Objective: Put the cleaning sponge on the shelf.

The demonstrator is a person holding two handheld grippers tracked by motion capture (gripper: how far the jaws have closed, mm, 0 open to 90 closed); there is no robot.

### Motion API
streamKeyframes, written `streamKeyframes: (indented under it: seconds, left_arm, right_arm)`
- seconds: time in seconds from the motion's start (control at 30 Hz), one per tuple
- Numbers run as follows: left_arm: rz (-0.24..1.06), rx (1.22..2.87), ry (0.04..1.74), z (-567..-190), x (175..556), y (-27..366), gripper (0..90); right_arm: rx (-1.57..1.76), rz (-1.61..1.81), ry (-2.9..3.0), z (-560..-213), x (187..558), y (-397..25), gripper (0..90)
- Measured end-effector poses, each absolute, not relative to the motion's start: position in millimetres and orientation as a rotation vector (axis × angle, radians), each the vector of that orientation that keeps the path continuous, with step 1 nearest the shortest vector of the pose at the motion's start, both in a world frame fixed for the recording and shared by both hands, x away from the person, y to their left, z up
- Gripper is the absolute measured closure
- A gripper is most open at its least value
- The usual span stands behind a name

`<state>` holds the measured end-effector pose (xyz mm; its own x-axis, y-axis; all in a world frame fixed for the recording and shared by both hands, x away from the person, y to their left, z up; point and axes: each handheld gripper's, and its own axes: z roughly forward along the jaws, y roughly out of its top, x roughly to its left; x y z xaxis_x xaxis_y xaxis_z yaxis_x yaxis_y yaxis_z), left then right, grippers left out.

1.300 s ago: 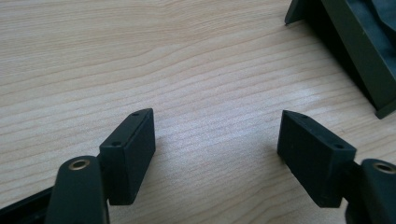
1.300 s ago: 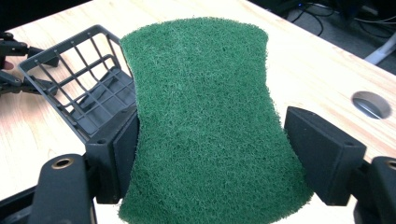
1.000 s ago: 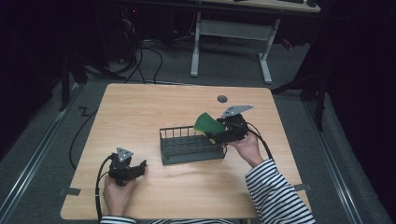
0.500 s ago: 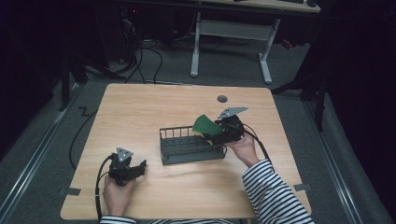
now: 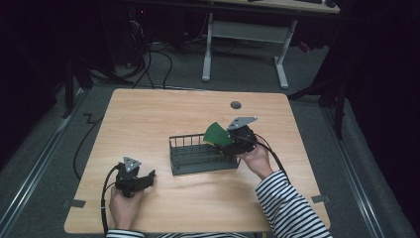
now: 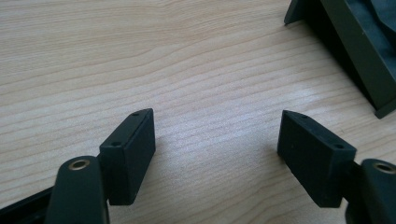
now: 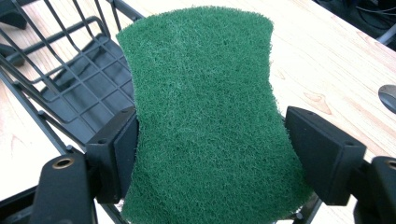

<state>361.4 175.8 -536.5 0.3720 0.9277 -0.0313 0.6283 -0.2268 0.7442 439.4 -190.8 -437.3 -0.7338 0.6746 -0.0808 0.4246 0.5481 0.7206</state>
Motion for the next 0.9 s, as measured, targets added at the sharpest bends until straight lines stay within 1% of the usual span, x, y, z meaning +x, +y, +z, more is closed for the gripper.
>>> streamKeyframes:
  seconds: [0.73,0.9]
  left_arm:
    - [0.560,1.951,1.342,-536.5,361.4,175.9,28.4]
    - [0.560,1.951,1.342,-536.5,361.4,175.9,28.4]
  right_arm:
    - [0.898,0.948,2.506,-441.9,436.8,-189.2,21.3]
    - [0.914,0.975,2.502,-440.8,437.5,-189.9,17.8]
